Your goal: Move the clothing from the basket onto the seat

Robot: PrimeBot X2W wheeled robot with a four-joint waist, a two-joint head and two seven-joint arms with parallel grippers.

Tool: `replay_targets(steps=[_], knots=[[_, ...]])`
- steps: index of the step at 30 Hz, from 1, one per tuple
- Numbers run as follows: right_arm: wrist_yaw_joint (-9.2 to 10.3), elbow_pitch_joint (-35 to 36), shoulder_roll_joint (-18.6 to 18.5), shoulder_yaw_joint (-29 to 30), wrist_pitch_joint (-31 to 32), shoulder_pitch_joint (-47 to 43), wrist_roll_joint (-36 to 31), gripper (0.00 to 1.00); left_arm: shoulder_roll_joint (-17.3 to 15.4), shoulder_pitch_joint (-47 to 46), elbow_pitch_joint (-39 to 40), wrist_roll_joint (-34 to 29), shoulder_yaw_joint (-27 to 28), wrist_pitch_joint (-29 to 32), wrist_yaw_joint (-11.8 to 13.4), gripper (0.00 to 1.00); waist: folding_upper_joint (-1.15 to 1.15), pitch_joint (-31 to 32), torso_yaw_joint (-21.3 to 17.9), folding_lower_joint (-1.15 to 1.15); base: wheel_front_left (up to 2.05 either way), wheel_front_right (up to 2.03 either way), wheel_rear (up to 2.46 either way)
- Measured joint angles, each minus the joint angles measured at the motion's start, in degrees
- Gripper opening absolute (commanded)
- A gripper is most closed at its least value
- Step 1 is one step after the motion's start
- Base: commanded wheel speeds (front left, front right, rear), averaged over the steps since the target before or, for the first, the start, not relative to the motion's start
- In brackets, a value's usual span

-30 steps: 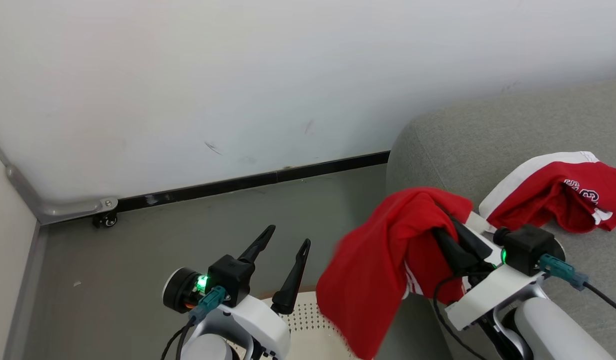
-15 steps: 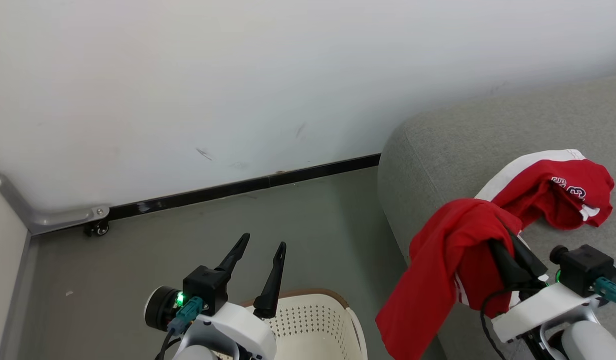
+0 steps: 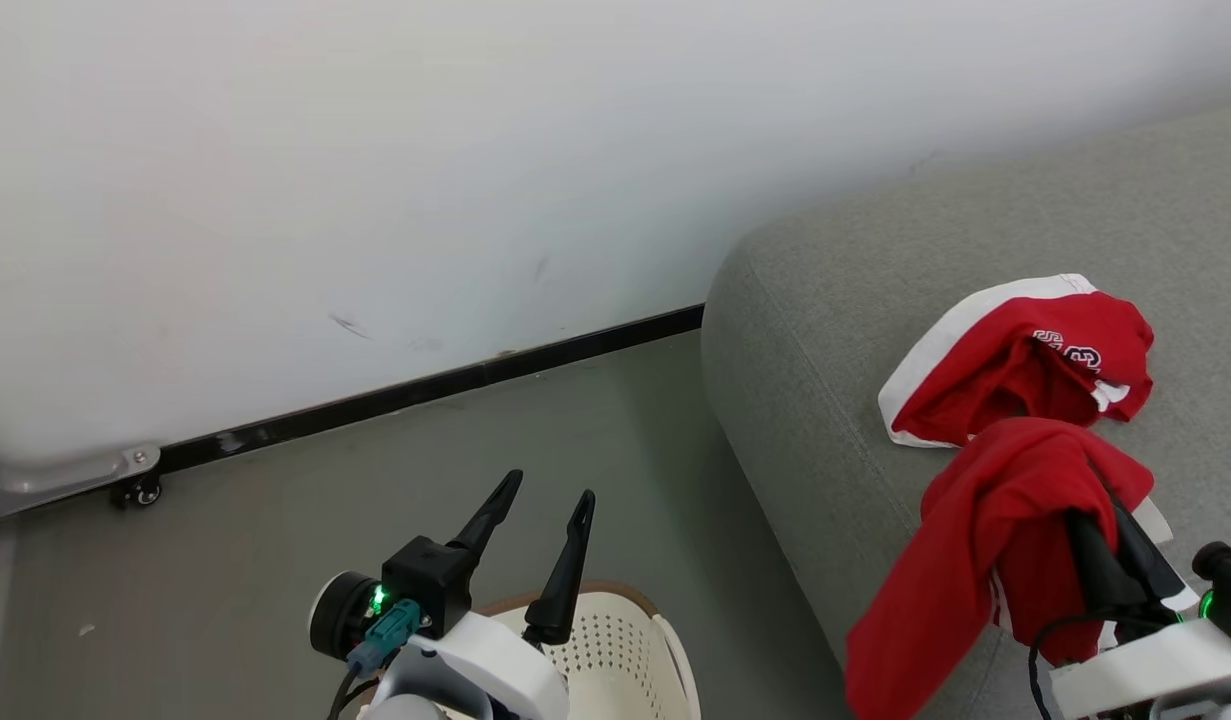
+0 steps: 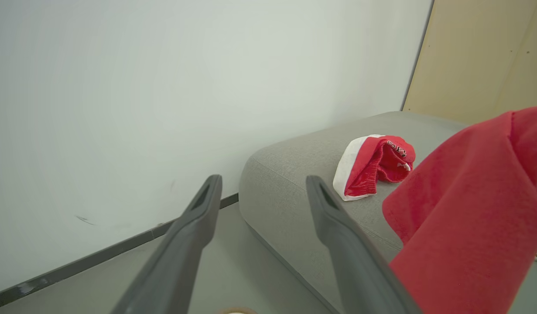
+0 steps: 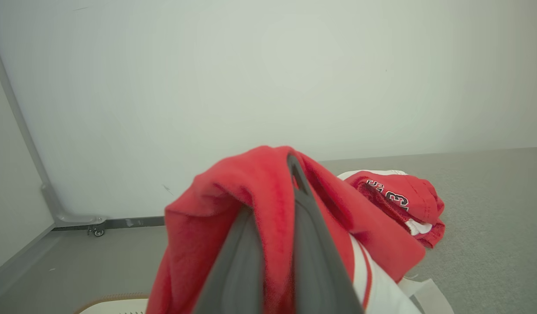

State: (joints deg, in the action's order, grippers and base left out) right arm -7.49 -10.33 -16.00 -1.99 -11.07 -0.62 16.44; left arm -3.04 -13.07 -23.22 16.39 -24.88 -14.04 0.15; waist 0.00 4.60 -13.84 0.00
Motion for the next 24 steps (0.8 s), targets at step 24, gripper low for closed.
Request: replay_targets(steps=[24], knots=[[0.0,8.5,5.2,1.8,3.6,-3.8,-1.2,0.0,0.2,-0.1,0.1,0.6,2.6,-0.1,1.7,1.0,0.0,-1.6,-10.1,0.0,0.0,0.0,0.0]])
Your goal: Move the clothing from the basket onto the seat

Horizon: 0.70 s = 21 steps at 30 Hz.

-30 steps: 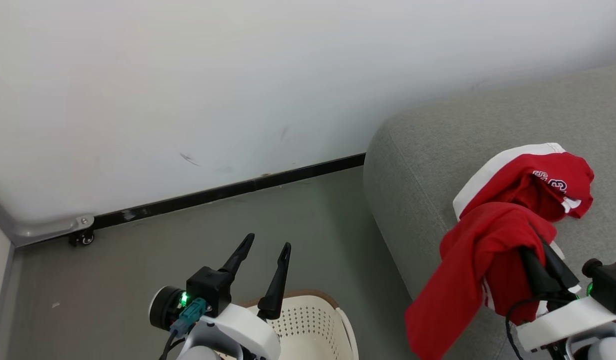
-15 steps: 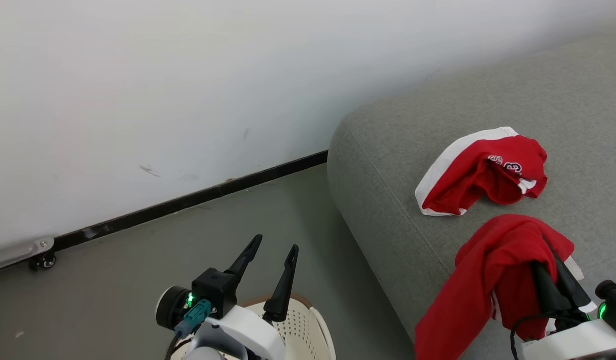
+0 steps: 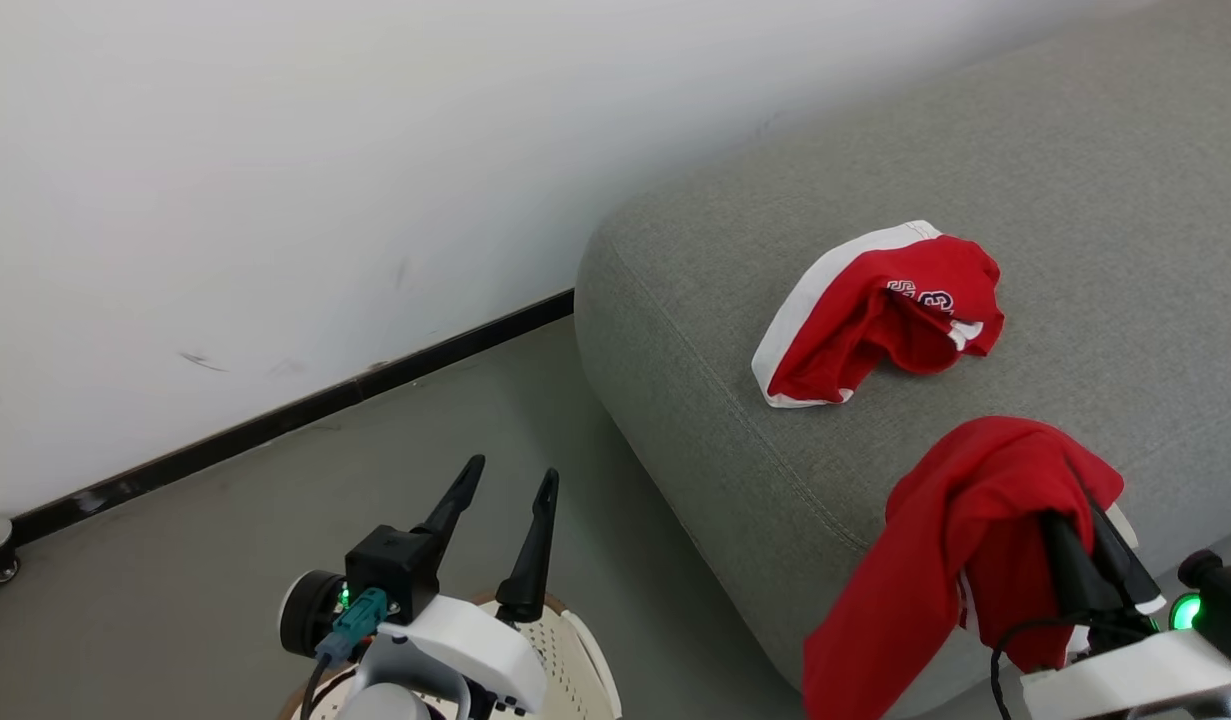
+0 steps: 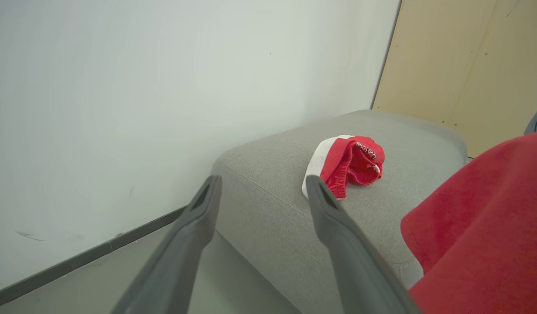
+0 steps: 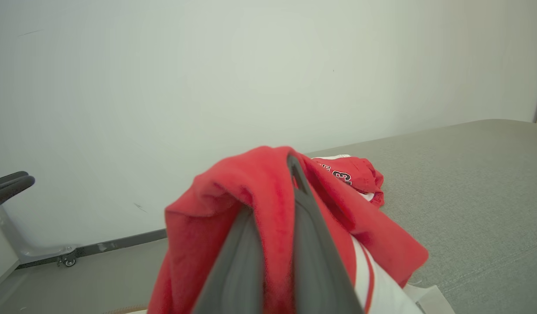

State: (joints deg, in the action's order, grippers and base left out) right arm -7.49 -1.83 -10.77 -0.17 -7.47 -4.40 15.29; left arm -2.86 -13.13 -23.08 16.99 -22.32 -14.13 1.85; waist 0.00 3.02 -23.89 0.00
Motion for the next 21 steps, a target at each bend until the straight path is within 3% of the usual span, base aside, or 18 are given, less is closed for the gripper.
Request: replay_targets(steps=[5,12,21], knots=[[0.0,0.3,-1.2,0.0,1.0,5.3,0.9,0.0,-0.3,0.1,1.7,-0.1,1.6,0.0,1.6,1.0,0.0,-0.8,-1.5,0.0,0.0,0.0,0.0],[0.0,-0.5,-7.2,2.0,3.5,16.8,0.3,0.0,-1.0,0.1,4.2,-1.3,2.0,0.0,2.8,1.0,0.0,-2.7,-1.9,0.0,0.0,0.0,0.0],[0.0,-6.0,-9.4,3.5,6.6,30.3,2.4,0.0,-3.2,0.1,7.8,-3.2,2.5,0.0,4.3,1.0,0.0,-5.8,-0.5,0.0,0.0,0.0,0.0]])
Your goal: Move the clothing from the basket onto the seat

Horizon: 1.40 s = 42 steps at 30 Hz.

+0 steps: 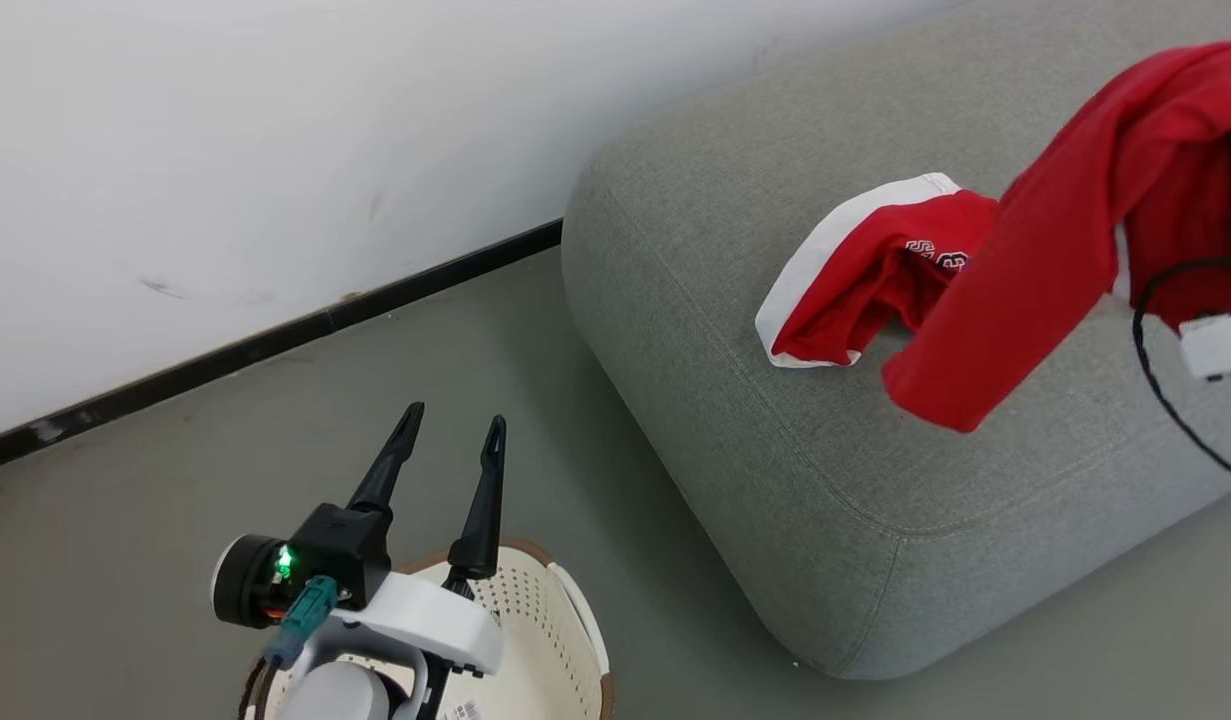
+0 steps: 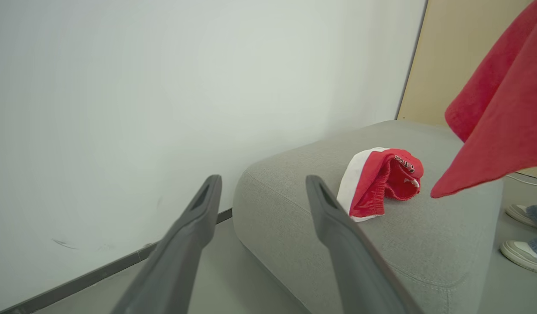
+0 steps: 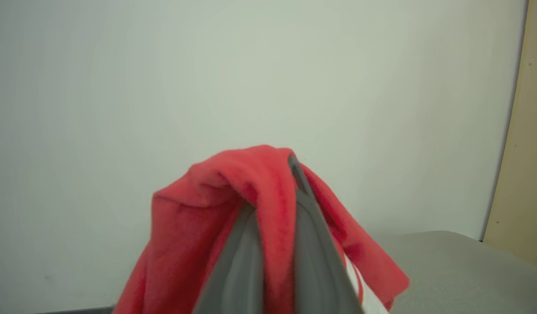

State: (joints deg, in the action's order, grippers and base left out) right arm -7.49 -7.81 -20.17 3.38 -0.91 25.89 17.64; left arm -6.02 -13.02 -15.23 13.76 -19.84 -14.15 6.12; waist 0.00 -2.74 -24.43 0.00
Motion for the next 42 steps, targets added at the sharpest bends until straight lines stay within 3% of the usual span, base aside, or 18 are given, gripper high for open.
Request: replay_targets(steps=[12,25,36,42], knots=[[0.0,-11.7,-6.0,4.6,2.2,15.1,0.3,0.0,-2.6,-0.3,5.2,-2.0,0.1,1.5,1.5,1.0,0.0,-5.1,3.1,0.0,0.0,0.0,0.0],[0.0,-23.7,-11.0,8.6,2.9,21.6,-2.7,0.0,-4.5,-2.0,9.3,-3.4,0.3,4.1,1.5,1.0,0.0,-11.1,7.1,0.0,0.0,0.0,0.0],[0.0,-29.9,-12.1,9.8,-1.2,28.5,-6.1,0.0,-6.6,-4.1,11.9,-4.0,0.3,7.0,1.3,1.0,0.0,-15.8,9.7,0.0,0.0,0.0,0.0],[-0.01,-33.3,-10.3,9.8,-3.5,29.6,-7.6,0.0,-7.2,-5.5,13.4,-4.6,0.0,8.6,0.9,1.0,0.0,-18.2,10.5,0.0,0.0,0.0,0.0]])
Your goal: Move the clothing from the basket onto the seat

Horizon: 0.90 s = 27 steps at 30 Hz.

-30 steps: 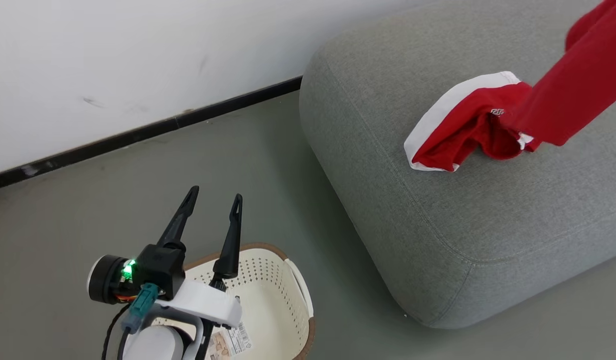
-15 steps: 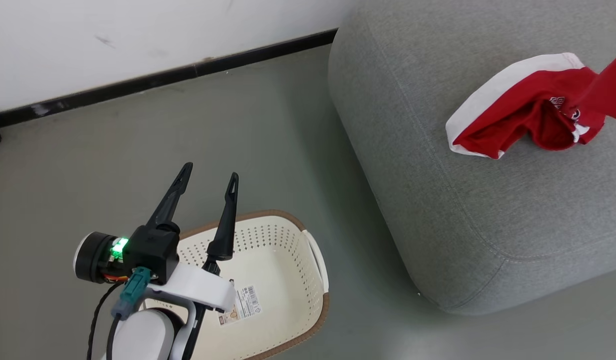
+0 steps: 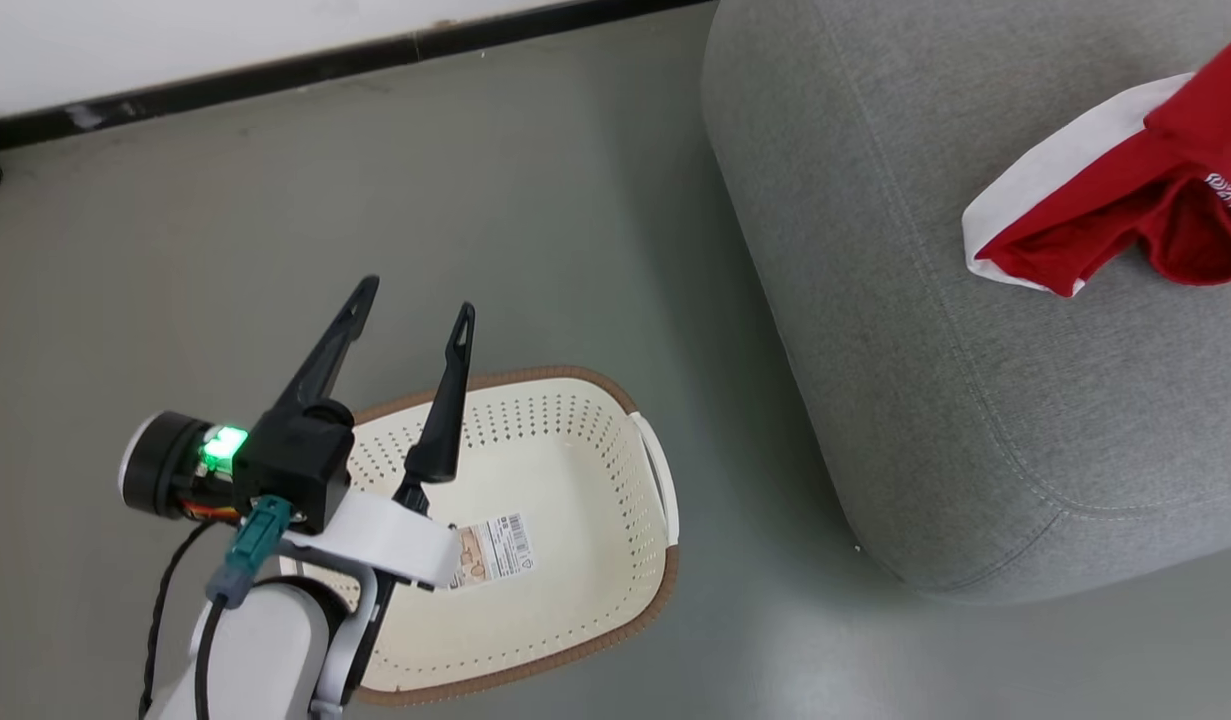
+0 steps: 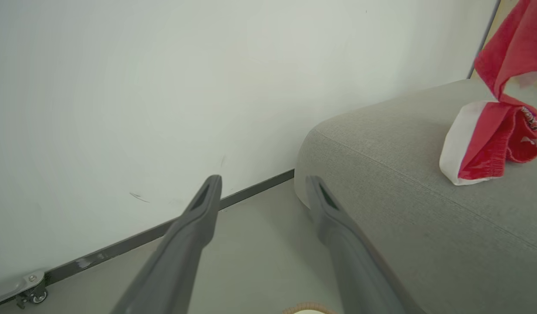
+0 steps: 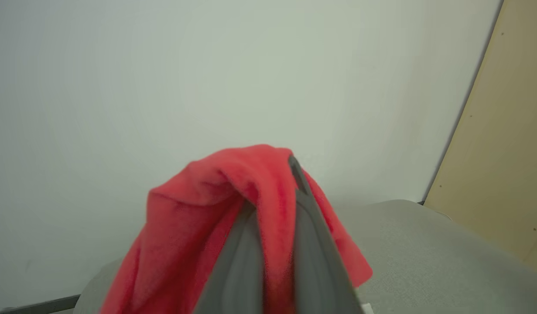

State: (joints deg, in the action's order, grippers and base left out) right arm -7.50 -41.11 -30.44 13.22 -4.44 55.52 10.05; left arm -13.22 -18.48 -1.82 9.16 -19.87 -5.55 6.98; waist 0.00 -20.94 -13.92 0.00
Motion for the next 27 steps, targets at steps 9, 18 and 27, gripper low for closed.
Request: replay_targets(steps=[9,18,27], knots=[[0.01,-2.5,-0.2,4.8,-5.7,4.7,-2.9,0.0,-0.7,-1.9,1.7,-0.8,-0.7,1.9,-0.5,1.0,0.0,-3.4,0.5,0.0,0.0,0.0,0.0],[0.01,-7.5,2.9,4.7,-7.5,5.6,-4.0,0.0,-1.0,-3.1,2.8,-1.3,-0.9,3.5,-0.5,1.0,0.0,-6.5,0.6,0.0,0.0,0.0,0.0],[0.01,-11.7,5.8,4.8,-8.2,5.0,-4.6,0.0,-1.5,-4.1,3.9,-1.8,-0.4,4.1,-0.5,1.0,0.0,-9.0,0.2,0.0,0.0,0.0,0.0]])
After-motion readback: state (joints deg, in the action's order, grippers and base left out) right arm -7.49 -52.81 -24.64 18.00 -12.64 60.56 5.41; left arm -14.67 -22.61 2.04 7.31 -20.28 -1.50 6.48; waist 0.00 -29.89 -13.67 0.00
